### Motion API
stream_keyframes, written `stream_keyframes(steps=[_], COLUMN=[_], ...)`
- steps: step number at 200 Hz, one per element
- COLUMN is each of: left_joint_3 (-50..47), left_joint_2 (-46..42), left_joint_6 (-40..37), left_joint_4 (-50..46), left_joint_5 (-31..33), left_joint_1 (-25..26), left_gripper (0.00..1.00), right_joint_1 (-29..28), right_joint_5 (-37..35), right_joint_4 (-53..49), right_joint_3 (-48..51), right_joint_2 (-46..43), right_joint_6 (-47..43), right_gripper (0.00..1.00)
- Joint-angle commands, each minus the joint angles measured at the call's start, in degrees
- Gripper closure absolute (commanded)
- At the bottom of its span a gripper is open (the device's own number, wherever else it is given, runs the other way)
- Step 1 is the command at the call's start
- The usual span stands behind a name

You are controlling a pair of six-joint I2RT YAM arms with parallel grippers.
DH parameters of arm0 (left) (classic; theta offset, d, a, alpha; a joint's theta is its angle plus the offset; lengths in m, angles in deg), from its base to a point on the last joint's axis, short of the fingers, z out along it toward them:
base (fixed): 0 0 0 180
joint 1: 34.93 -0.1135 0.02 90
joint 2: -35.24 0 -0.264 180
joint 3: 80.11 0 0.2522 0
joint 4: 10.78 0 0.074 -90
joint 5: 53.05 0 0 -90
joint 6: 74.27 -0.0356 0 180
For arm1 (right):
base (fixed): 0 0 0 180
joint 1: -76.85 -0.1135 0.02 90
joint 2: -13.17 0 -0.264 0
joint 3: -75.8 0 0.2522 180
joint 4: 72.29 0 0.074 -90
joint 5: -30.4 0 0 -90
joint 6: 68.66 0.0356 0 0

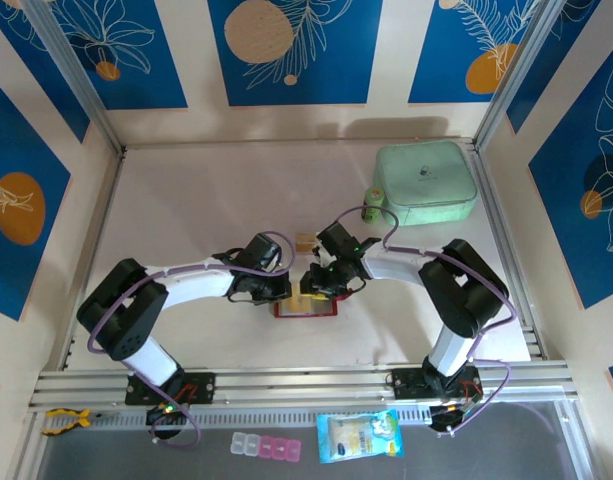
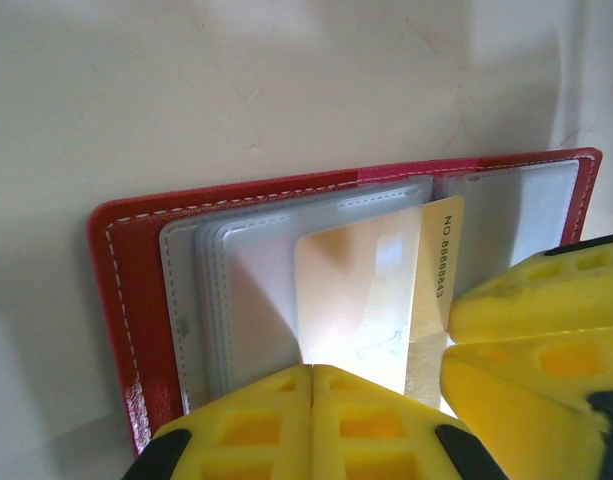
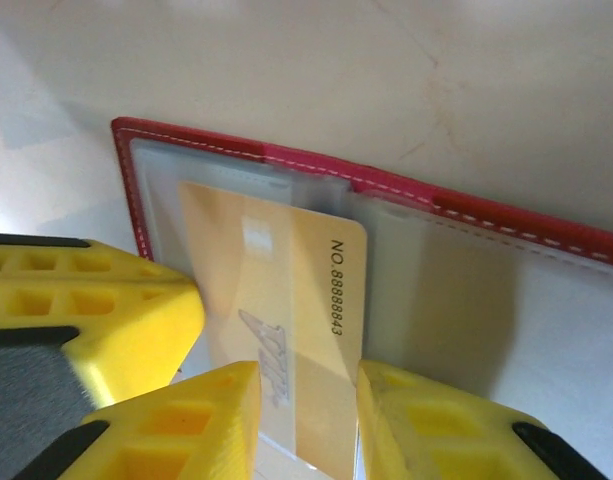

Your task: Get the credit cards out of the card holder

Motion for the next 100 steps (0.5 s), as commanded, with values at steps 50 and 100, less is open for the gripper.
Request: stream_keyframes(steps=[50, 100], left_joint_3=[-1.2, -1.4], left_joint_2=[1.2, 1.1], left_joint_6=[-0.8, -0.8], left_joint_4=[-1.8, -1.8], left_joint_5=[0.5, 0.5], left_joint_1=[0.4, 0.5], left_gripper=[0.96, 0.96], right_joint_1=[0.3, 0.9], right_joint_5=[3.1, 4.6], right_joint_4=[3.2, 6.2], right_joint_3=[1.9, 3.6], right_joint_2=[-0.2, -0.9], right_joint_6=[0.7, 1.8], right_gripper=[0.7, 0.77])
